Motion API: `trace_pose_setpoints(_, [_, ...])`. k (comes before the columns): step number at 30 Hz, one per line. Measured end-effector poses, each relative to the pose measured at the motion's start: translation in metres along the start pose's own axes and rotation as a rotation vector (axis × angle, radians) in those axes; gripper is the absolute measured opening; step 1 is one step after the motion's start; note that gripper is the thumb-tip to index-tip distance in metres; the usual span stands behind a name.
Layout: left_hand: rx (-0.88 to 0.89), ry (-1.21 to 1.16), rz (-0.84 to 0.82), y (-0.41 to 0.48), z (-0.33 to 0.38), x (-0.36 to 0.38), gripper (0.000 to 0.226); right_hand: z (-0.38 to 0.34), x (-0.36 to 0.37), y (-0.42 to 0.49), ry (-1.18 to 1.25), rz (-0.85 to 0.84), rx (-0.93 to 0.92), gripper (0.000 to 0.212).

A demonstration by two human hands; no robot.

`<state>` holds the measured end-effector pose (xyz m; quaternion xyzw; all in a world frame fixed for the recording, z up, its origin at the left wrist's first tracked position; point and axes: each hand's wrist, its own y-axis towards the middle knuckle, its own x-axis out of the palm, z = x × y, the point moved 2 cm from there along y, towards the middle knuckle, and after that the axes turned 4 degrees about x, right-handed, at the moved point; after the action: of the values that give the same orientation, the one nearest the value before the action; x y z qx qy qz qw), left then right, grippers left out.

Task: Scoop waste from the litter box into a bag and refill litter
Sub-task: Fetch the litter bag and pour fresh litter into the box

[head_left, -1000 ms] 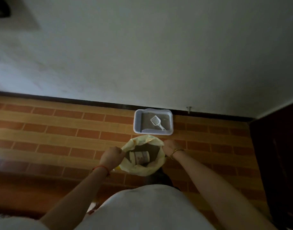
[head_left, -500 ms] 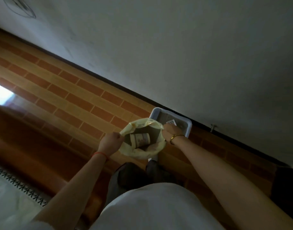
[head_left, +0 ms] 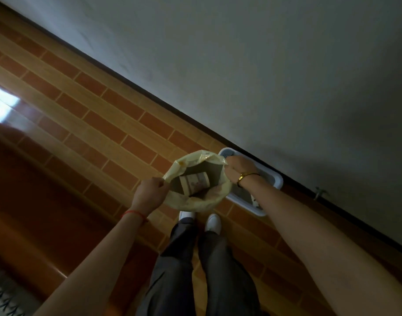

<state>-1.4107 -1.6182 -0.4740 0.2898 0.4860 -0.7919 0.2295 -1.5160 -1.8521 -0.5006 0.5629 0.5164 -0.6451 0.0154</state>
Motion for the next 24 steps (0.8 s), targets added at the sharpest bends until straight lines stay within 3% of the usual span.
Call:
trace_pose_setpoints(16, [0.044, -0.058, 0.12, 0.264, -0.102, 0.133, 0.036, -0.008, 0.156, 0.272, -0.051, 0.132, -0.12, 0.023])
trace_pose_setpoints(24, [0.186, -0.229, 0.238, 0.363, -0.138, 0.198, 0.042, -0.006, 0.206, 0.39, -0.163, 0.327, -0.245, 0.026])
